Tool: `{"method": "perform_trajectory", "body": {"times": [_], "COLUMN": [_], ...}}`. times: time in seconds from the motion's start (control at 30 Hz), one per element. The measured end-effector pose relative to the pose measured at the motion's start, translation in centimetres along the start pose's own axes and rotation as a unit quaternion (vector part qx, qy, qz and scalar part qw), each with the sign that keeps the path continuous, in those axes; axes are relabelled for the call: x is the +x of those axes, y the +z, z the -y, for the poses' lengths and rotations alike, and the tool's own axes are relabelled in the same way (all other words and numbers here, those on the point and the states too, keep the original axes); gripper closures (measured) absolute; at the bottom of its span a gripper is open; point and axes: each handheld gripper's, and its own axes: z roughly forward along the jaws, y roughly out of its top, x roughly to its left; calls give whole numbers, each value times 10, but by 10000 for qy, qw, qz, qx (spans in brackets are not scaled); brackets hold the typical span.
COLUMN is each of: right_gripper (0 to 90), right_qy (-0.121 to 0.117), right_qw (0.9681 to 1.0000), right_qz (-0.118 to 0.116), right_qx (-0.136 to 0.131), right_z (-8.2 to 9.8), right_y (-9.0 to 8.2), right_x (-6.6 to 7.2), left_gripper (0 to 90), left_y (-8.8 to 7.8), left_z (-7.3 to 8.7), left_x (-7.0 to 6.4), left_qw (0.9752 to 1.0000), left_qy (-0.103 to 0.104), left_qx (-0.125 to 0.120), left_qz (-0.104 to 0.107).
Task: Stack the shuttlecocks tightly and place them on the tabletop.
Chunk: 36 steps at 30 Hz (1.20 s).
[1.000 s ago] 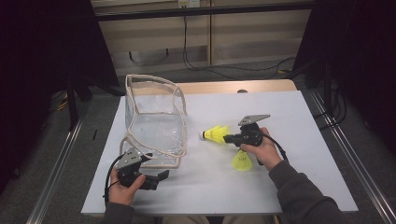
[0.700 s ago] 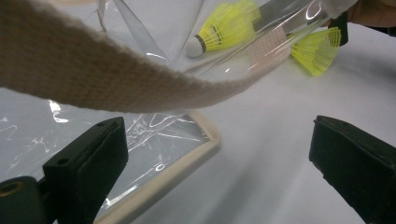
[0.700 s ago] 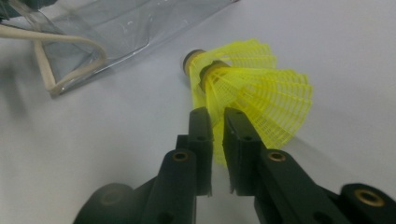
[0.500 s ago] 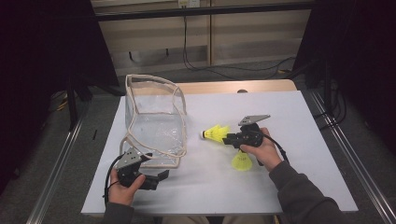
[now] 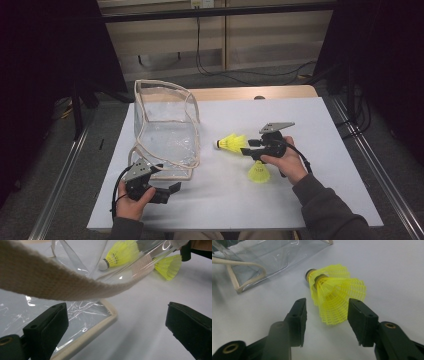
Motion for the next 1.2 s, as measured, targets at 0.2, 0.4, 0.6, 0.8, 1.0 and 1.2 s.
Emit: {"method": "perform_trajectory", "body": {"times": [0.2,0.4,0.6,0.8,1.0,1.2], "right_gripper": [402,314,247,224,211,201], "right_qy": [-10,-42,92,-17,33,-6], "right_qw": [9999,9998,9995,9996,9997,9998], "right_qz": [83,125,98,152,145,110], "right_qx": [-72,-133,-281,-256,-183,-181], "right_z": [-2,-2,1,8,14,14], "right_y": [-9,-18,-27,-34,-36,-40], "right_x": [1,4,6,10,10,11], "left_gripper": [46,46,46,45,46,46], "left_y": [-1,-2,-1,-2,-1,-2], "left_z": [-1,0,-1,-1,-1,-1], "left_x": [-1,0,-1,0,0,0], "left_qw": [10000,10000,10000,10000,10000,10000], "left_qy": [25,9,12,7,-3,-4], "left_qx": [-45,-27,-24,-34,-41,-48], "left_qz": [-3,-5,-14,-15,2,2]}}
